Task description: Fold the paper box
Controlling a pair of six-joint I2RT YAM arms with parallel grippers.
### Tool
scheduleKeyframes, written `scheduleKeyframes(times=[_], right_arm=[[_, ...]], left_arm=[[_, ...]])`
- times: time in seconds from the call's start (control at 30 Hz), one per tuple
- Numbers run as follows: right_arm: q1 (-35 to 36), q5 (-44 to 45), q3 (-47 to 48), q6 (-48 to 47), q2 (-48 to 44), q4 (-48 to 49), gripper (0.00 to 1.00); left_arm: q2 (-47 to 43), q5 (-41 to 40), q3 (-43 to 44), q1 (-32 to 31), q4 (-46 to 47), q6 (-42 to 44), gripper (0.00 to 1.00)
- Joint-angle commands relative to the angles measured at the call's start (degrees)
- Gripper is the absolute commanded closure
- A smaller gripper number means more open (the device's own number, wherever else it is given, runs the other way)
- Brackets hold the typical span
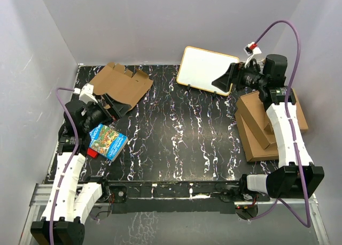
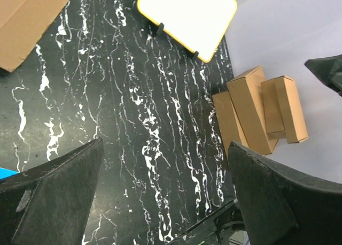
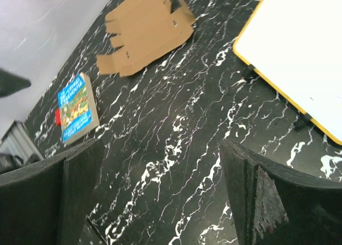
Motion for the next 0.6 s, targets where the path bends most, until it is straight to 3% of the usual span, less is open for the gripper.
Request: scheduleKeyframes(times=[0.0,0.2,0.3,0.57], right_arm=[[3.7,-4.8,0.7,-9.4,-0.2,0.9,0.02],[9.5,-9.8,1.3,-20.2,3.9,-5.2,0.02],[9.6,-15.1,-0.8,-19.8,5.3,-3.7,0.02],[9.6,-21.6,-4.8,-24.6,8.7,-2.9,0.01]], left_arm=[[0.9,-2.0,-1.5,0.4,-0.5,3.2,0.03],[5.1,-7.8,-1.3,0.6,-1.5,8.9,0.03],[9.5,-7.6,-0.4,2.5,-1.2,10.7,0.04],[23.0,0.1,-1.2,16.4,7.0,8.7,0.06]])
